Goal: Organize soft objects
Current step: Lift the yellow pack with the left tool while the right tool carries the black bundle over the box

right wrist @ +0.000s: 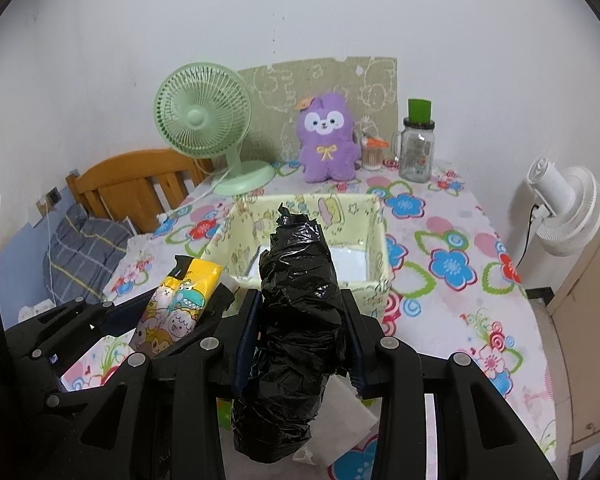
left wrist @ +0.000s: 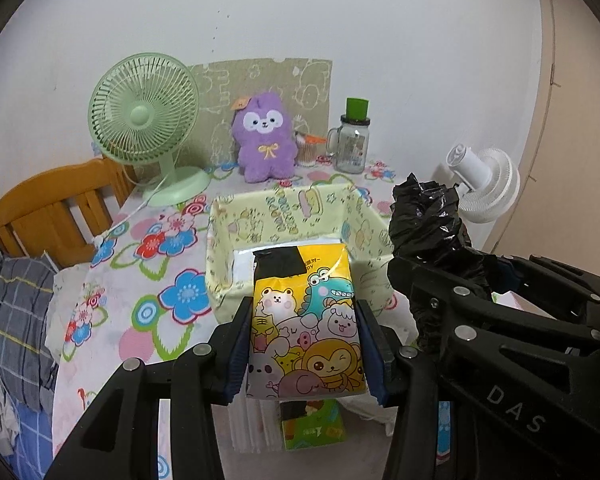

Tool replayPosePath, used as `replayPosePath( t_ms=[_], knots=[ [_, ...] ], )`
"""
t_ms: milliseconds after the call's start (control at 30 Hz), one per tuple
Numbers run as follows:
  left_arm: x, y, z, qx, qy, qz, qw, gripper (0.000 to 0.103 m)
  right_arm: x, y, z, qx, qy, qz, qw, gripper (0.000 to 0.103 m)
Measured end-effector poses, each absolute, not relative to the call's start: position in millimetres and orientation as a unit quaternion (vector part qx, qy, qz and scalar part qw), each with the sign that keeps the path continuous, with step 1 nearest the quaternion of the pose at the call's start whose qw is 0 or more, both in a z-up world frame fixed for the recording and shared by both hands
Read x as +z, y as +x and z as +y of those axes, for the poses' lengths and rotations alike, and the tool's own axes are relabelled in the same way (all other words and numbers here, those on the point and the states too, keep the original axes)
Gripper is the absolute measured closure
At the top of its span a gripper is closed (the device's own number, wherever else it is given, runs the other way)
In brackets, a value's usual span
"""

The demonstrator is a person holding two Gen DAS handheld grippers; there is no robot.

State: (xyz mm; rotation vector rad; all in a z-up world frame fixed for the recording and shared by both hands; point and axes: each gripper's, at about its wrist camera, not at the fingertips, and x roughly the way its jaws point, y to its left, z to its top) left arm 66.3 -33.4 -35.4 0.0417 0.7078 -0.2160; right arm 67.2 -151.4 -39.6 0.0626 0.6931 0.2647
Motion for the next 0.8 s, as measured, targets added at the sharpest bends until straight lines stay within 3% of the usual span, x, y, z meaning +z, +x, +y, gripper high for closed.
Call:
replayPosePath(
  t_ms=[800],
  knots=[
    [-13.4, 102.7, -33.8, -0.098, 0.015, 0.324, 0.941, 0.053, -15.5, 100.5, -153.2, 0.120, 0.018, 0.306, 0.944, 0.062]
  ],
)
